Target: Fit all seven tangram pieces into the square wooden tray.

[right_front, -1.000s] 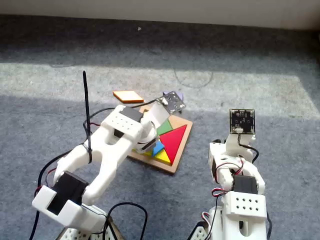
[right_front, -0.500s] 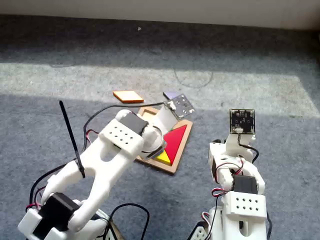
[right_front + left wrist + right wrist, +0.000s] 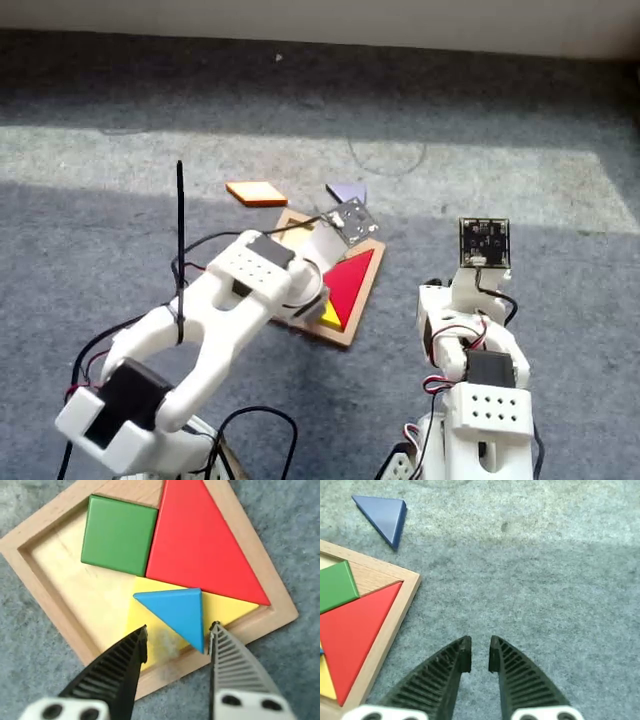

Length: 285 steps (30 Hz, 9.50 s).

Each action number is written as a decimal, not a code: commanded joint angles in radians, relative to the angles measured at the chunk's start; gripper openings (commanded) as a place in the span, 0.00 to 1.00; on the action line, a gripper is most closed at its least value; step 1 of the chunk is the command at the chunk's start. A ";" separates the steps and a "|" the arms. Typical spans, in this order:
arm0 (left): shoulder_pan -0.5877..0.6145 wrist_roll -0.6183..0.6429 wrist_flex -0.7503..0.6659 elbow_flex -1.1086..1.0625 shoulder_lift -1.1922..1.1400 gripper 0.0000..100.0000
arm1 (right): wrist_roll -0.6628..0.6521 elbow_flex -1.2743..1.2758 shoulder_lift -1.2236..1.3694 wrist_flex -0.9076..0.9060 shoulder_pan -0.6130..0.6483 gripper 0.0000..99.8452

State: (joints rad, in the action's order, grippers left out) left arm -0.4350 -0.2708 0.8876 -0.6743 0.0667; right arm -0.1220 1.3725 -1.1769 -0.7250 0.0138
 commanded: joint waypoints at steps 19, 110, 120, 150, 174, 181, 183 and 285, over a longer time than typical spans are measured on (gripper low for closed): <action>0.104 0.008 0.038 0.214 -0.091 0.21 | -0.012 -0.002 -0.015 0.021 -0.012 0.08; 0.403 -0.118 0.175 0.753 -0.358 0.21 | -0.012 -0.001 -0.012 0.021 -0.007 0.08; 0.420 -0.371 0.359 1.208 -0.722 0.21 | -0.012 -0.001 -0.012 0.021 -0.007 0.08; 0.375 -0.376 0.658 1.650 -0.931 0.21 | -0.012 -0.001 -0.013 0.021 -0.007 0.08; 0.371 -0.451 0.465 1.547 -1.072 0.22 | -0.012 -0.001 -0.012 0.021 -0.007 0.08; 0.375 -0.451 0.437 1.546 -1.150 0.21 | -0.012 -0.001 -0.012 0.021 -0.007 0.08; 0.375 -0.451 0.440 1.546 -1.167 0.21 | -0.012 -0.001 -0.012 0.021 -0.007 0.08; 0.166 0.305 0.163 0.363 -0.094 0.00 | -0.012 -0.001 -0.015 0.021 -0.010 0.08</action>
State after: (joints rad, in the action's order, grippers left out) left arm -0.3168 0.0898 1.0610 -0.3567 -0.0729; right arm -0.1220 1.3786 -1.1769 -0.7250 0.0123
